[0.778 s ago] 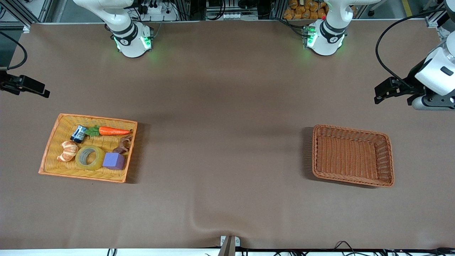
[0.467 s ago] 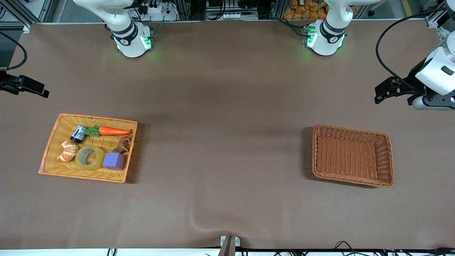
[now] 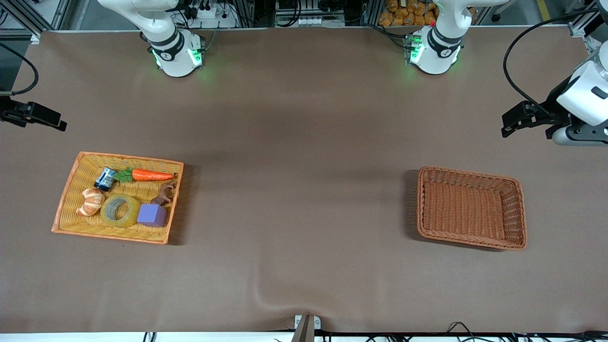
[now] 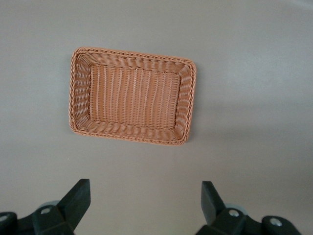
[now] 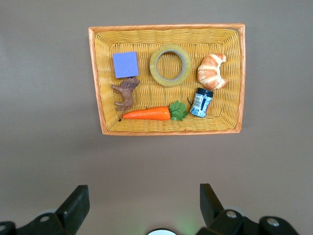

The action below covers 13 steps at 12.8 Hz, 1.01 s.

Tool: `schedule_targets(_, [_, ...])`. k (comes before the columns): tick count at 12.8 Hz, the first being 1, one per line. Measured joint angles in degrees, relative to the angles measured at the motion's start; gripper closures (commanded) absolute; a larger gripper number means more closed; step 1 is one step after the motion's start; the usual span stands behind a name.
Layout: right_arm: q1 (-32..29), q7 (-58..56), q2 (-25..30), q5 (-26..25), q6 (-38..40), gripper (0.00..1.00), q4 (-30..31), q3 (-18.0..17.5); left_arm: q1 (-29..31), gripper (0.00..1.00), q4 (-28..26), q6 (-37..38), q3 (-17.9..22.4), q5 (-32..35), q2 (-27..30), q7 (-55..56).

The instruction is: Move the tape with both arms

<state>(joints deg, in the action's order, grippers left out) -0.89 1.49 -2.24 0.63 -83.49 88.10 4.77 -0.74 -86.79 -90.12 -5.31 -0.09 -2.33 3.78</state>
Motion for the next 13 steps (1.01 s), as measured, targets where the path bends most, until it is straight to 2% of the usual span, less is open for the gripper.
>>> schedule_targets(9, [0.0,0.0,-0.1,-0.2,-0.6,0.0,1.5,-0.1,-0.1,0.0,0.1,1.6,-0.3,-0.3,0.6,0.0])
schedule_targets(13, [0.0,0.0,-2.8,-0.2,-1.6,0.0,2.3,-0.1,-0.5,0.0,0.1,2.0,-1.6,-0.4,0.6,0.0])
